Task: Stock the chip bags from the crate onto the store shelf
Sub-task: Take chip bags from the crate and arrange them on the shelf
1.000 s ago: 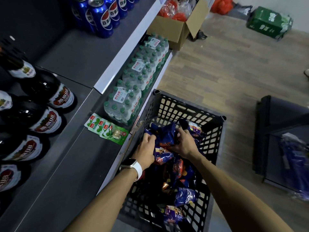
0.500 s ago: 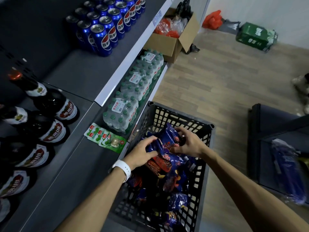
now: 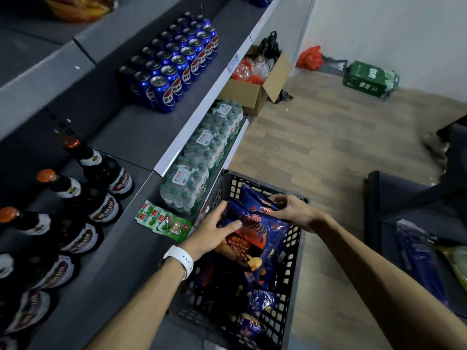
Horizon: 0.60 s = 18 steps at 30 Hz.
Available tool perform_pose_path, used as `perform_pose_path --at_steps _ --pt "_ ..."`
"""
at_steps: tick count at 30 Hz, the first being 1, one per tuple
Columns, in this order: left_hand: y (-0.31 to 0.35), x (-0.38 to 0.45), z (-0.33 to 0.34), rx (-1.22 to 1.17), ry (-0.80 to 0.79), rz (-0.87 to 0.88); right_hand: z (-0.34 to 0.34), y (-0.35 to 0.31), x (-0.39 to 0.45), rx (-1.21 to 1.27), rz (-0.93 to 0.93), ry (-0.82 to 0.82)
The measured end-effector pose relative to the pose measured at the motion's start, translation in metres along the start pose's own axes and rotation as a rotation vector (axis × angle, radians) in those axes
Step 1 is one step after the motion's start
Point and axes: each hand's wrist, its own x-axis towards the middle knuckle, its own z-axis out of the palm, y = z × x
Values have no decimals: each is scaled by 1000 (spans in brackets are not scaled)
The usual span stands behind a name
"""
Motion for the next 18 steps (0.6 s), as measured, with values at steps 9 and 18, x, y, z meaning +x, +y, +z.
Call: perform_pose_path --at_steps 9,18 --pt "41 -28 -4 -222 -22 72 6 -48 -42 380 4 -94" --pt "57 -67 -13 -324 62 -116 22 -76 -63 755 213 68"
